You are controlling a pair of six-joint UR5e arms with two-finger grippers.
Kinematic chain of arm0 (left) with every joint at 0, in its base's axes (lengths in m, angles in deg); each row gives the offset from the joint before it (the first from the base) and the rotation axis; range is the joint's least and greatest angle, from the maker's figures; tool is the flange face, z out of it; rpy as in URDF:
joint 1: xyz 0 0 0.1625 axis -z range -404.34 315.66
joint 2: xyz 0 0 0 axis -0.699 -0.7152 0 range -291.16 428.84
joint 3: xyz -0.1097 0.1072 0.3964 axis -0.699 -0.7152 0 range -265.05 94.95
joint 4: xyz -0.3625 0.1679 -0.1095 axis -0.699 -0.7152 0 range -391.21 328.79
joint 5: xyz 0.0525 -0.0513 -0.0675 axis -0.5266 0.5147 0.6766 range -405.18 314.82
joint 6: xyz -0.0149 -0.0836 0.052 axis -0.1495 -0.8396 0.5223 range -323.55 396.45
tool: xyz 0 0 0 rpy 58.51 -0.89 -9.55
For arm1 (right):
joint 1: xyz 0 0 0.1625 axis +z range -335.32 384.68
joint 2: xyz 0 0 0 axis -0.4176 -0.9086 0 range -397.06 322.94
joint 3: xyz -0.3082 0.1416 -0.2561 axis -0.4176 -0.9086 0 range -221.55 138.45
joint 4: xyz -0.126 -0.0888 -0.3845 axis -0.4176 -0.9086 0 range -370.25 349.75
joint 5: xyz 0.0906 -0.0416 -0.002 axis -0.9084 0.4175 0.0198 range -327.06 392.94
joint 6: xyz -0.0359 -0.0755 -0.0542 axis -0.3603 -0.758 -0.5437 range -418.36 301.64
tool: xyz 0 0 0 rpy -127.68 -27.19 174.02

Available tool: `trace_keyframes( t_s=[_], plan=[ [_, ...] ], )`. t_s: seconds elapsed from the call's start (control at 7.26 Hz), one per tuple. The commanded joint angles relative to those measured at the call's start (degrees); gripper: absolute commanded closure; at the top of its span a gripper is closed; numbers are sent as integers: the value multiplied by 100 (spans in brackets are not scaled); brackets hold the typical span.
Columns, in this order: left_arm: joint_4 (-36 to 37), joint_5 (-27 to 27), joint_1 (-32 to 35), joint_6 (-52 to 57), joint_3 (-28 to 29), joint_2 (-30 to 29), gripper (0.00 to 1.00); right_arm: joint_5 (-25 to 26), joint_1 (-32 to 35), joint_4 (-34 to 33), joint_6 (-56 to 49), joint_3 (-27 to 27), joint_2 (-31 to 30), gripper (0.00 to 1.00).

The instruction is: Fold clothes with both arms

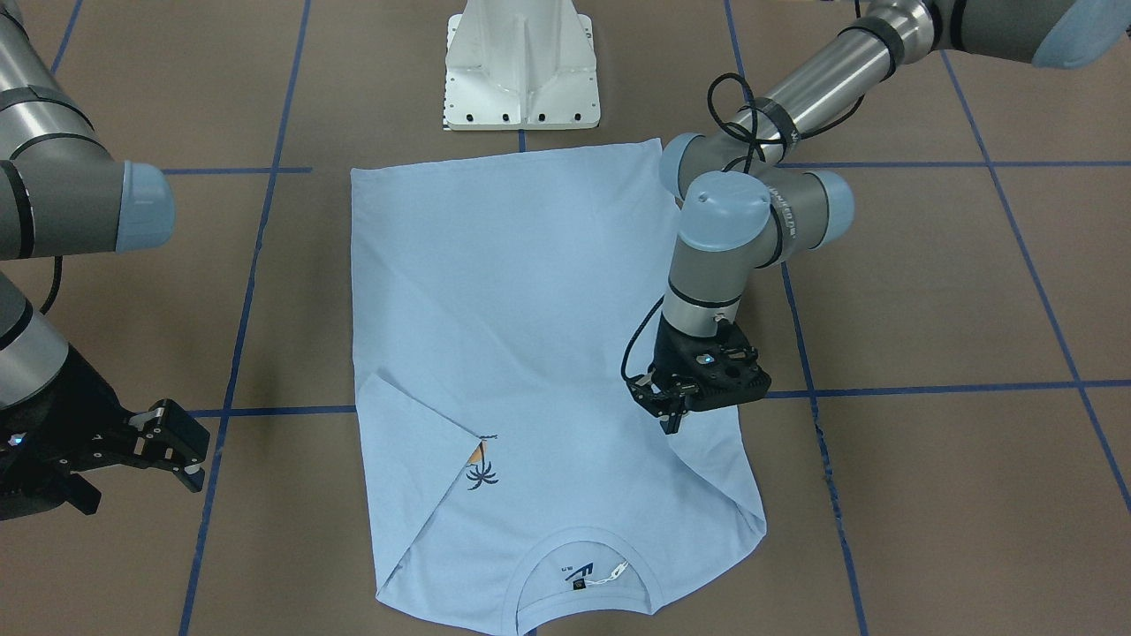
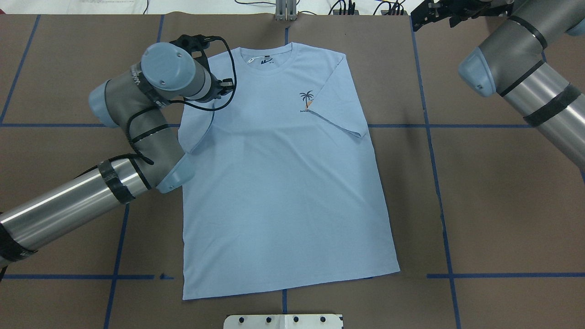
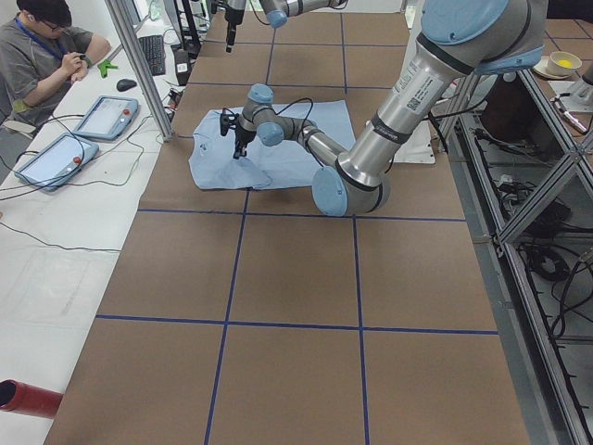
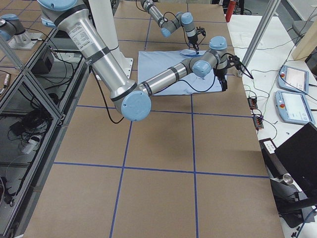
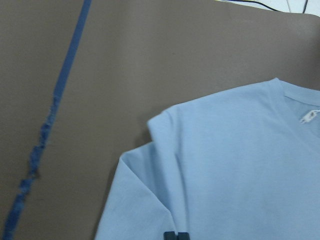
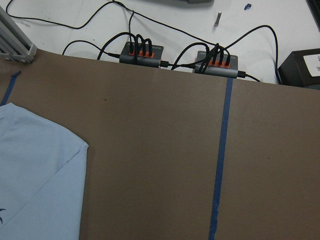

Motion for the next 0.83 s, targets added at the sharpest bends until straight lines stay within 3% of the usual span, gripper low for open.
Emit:
trace_keyframes(
  t_s=[0.0,0.14,0.28,0.55,0.69],
  plan=[
    [30,-108,-52,-80,394,-201,100,1,-34,0,3,2,-2,0],
    [30,-108,-52,16,386,-184,64,9,-87,9,64,2,-2,0],
    [39,-90,-43,704,281,-158,1,9,-166,18,91,11,-2,0],
    [74,-2,-43,1027,-734,323,0,62,-534,532,1026,499,-412,0],
    [48,224,-51,1027,-1348,718,0,384,-892,754,1667,1130,-989,0]
  ],
)
